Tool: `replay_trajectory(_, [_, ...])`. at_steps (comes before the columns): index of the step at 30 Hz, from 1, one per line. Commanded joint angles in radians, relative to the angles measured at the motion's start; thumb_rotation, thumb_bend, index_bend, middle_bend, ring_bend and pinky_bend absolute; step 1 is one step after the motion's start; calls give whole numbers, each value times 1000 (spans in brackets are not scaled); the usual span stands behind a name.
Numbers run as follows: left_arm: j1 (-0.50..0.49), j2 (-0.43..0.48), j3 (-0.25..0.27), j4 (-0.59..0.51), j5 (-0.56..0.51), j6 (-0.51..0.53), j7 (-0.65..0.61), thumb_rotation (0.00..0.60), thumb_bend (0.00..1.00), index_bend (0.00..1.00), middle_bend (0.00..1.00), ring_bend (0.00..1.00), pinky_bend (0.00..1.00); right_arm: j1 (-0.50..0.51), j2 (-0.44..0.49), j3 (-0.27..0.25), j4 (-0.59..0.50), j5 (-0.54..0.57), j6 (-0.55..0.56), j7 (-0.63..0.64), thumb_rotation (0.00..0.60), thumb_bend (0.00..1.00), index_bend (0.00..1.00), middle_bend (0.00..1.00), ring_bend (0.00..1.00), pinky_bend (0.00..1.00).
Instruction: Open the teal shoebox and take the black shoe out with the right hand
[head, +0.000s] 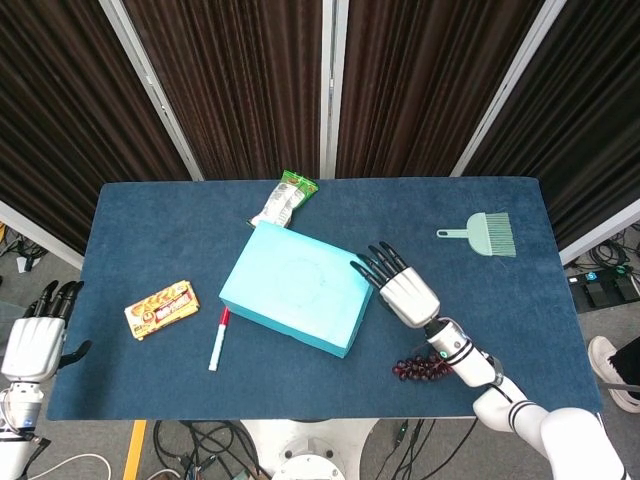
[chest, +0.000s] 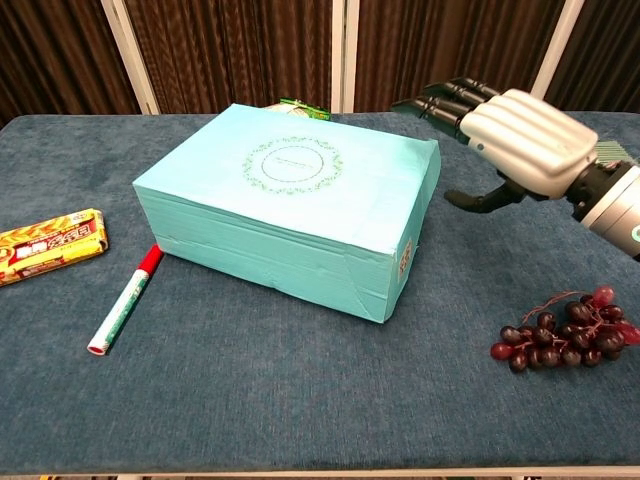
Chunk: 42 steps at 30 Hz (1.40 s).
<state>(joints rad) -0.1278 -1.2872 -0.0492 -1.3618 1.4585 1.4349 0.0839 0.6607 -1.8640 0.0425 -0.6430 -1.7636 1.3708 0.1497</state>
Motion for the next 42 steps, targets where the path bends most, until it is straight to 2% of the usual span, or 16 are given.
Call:
replay_trajectory(1, [0, 0, -1, 2, -1, -1, -7, 600, 188, 74, 97, 31, 274, 4, -28, -21, 44, 0, -1, 26, 600, 205, 0, 96, 0, 0])
replay_trajectory(19, [-1, -33, -19, 75, 2, 33, -31, 600, 188, 83, 106, 31, 274, 22, -135, -47, 211, 26, 5, 116, 600, 216, 0, 86, 0, 0])
replay_trajectory(23, [-1, -37, -15, 82, 3, 28, -41, 600, 188, 83, 106, 32, 274, 24, -157, -42, 240, 33, 41, 154, 600, 237, 0, 136, 0, 2])
replay_trajectory(29, [-1, -38, -15, 88, 1, 24, -45, 600, 188, 83, 106, 31, 274, 26, -181, -36, 281, 48, 66, 183, 600, 242, 8, 211, 35, 56])
replay_trajectory(33, [-1, -38, -14, 88, -1, 22, -47, 600, 188, 83, 106, 31, 274, 26, -187, -36, 291, 56, 80, 214, 600, 259, 100, 286, 101, 114])
replay_trajectory(42, [-4, -34, -13, 79, 1, 17, -48, 600, 188, 83, 106, 32, 274, 24, -196, -12, 291, 95, 92, 287, 600, 272, 235, 438, 249, 283])
